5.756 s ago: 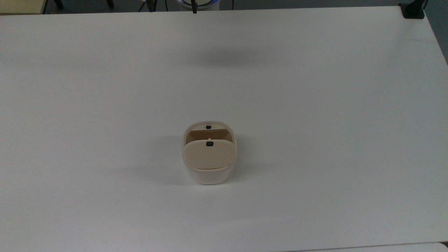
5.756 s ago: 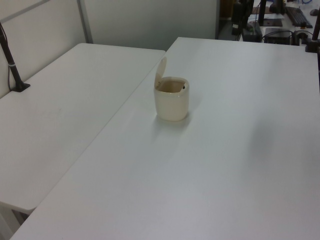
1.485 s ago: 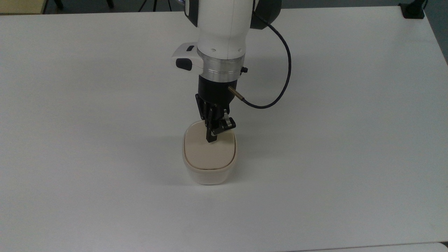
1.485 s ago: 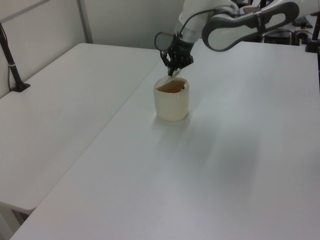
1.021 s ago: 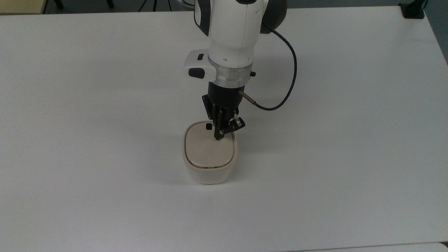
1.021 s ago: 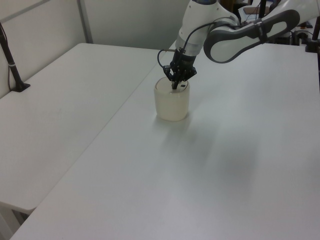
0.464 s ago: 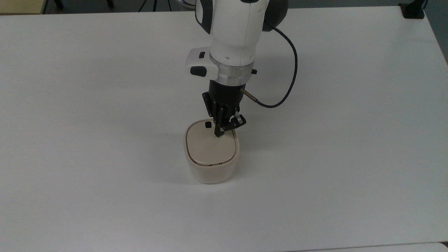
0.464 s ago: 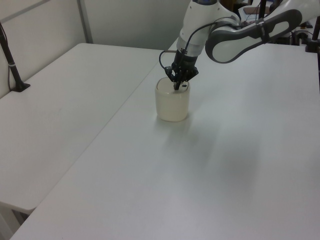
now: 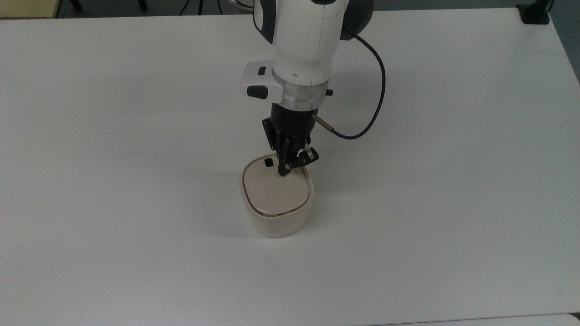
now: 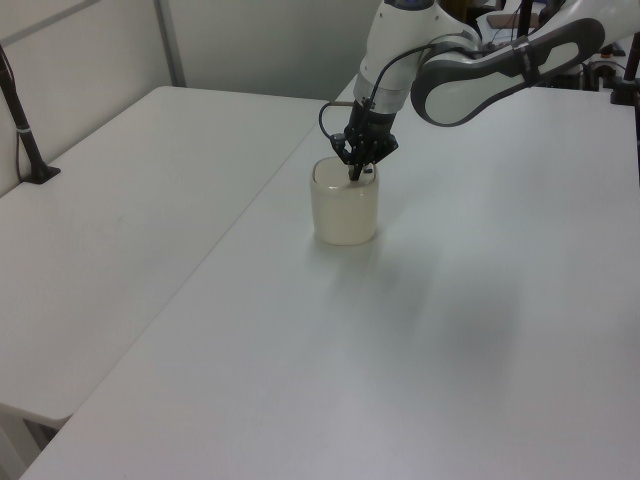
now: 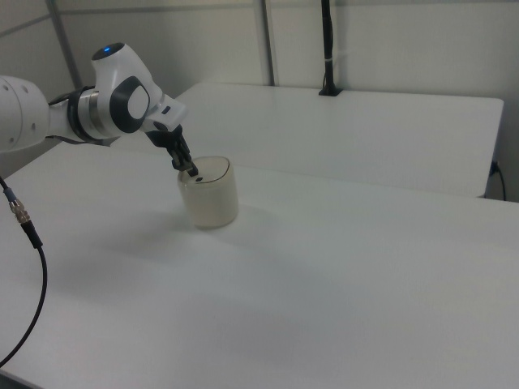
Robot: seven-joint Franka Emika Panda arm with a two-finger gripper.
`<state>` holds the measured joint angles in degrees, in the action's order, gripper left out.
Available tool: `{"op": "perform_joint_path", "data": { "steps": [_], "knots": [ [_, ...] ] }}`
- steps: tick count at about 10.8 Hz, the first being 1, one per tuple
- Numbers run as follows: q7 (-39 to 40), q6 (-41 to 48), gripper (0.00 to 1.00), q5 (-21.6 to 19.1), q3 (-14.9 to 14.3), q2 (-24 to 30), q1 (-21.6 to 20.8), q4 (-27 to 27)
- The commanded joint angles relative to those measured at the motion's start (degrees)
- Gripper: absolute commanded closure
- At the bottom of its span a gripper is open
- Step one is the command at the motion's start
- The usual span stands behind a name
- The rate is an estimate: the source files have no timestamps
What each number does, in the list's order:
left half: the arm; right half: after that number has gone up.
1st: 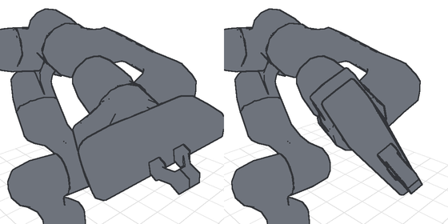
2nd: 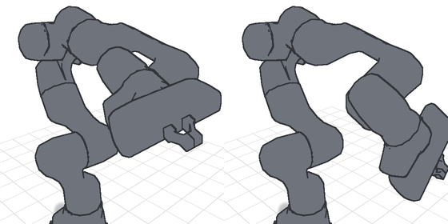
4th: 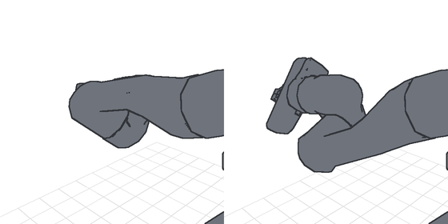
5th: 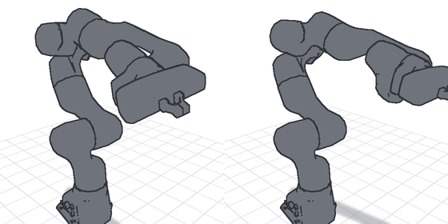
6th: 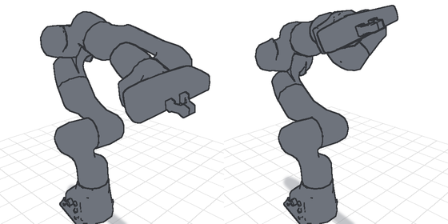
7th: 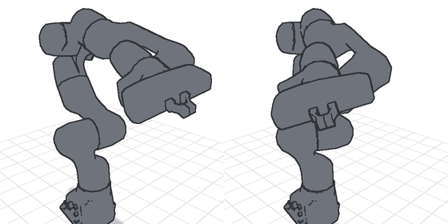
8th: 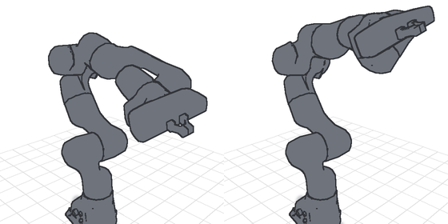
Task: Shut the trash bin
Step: 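Press the lid down onto the bin rim with the gripper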
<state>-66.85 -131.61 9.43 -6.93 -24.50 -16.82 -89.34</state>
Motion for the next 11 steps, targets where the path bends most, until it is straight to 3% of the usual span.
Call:
{"op": "perform_joint_path", "data": {
  "steps": [1, 6, 8, 11],
  "knots": [
    [-0.56, 1.79, 1.00, 0.24, 0.43, -0.11, 0.56, -3.13],
    [-4.43, 1.09, 1.00, -0.73, 0.43, -3.19, 2.67, -2.25],
    [-4.34, 1.00, 1.00, -3.61, 0.43, -4.77, 3.28, -2.16],
    [-3.99, 1.26, 1.00, -3.89, 0.43, -3.73, 3.46, -1.90]
  ]
}}
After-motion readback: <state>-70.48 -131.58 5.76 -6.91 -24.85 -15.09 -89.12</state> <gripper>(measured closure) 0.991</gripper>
